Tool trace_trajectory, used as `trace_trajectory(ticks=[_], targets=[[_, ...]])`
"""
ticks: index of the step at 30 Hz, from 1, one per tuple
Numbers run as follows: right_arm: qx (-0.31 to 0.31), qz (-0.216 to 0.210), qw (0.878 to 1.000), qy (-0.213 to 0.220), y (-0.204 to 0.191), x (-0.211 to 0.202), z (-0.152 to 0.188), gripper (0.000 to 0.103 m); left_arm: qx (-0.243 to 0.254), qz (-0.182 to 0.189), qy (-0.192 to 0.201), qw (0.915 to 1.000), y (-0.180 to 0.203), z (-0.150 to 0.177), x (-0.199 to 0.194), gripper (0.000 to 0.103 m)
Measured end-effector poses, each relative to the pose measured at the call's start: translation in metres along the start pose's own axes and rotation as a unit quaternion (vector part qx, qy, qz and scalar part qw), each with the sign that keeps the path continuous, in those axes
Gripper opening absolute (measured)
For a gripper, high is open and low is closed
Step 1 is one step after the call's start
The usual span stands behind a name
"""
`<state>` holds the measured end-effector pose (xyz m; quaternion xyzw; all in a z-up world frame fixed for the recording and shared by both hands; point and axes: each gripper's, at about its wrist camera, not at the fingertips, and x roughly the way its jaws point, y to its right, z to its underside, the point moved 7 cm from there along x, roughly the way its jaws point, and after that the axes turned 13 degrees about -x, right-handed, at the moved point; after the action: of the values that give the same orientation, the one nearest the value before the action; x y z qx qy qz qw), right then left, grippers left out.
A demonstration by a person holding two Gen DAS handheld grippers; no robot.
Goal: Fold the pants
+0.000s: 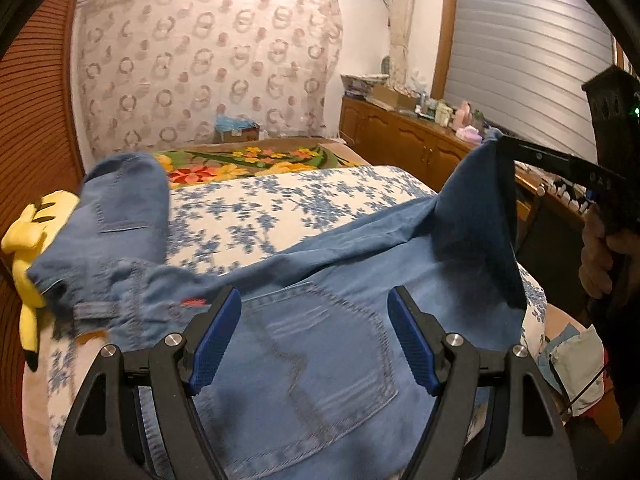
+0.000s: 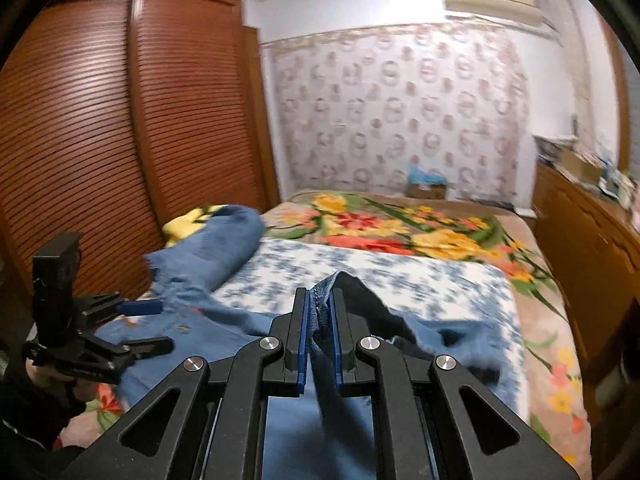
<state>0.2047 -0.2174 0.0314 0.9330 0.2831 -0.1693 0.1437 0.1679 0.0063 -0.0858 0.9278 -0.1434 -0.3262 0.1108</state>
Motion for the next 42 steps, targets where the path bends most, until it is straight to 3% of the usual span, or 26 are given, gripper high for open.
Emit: trace_trajectory(ticks=[6, 11, 12, 15, 23, 25, 30, 42], targets=[[-0.044, -0.074, 0.996, 0.012, -0.048, 0.021, -0.031, 0.009, -0.018, -0.02, 0.022, 0.9994, -0.038, 0.001, -0.033, 0.076], [-0.066, -0.104, 0.992, -0.005, -0.062, 0.049, -0.033, 0.01, -0.035, -0.034, 0.03, 0.9984, -0.061, 0.003, -0.043, 0.077], [-0.076, -0.098, 0.992, -0.009, -0.063, 0.055, -0.034, 0.012, -0.036, -0.036, 0.031, 0.9982, -0.064, 0.002, -0.044, 0.077], [-0.091, -0.088, 0.992, -0.013, -0.065, 0.059, -0.034, 0.035, -0.04, -0.04, 0.033, 0.9979, -0.072, 0.002, -0.043, 0.077], [-0.066, -0.045, 0.996, -0.041, -0.034, 0.064, -0.021, 0.036, -0.039, -0.028, 0.017, 0.9987, -0.067, 0.008, -0.026, 0.076], [-0.059, -0.035, 0.997, -0.047, -0.043, 0.058, -0.012, 0.036, -0.034, -0.025, 0.01, 0.999, -0.061, 0.01, -0.019, 0.077], [-0.035, -0.008, 0.997, -0.068, -0.033, 0.053, 0.008, 0.043, -0.023, -0.021, -0.005, 0.9995, -0.051, 0.013, -0.005, 0.076], [0.014, 0.021, 0.993, -0.119, -0.006, 0.056, 0.038, 0.043, 0.01, -0.011, -0.04, 0.9991, -0.029, 0.016, 0.026, 0.076]])
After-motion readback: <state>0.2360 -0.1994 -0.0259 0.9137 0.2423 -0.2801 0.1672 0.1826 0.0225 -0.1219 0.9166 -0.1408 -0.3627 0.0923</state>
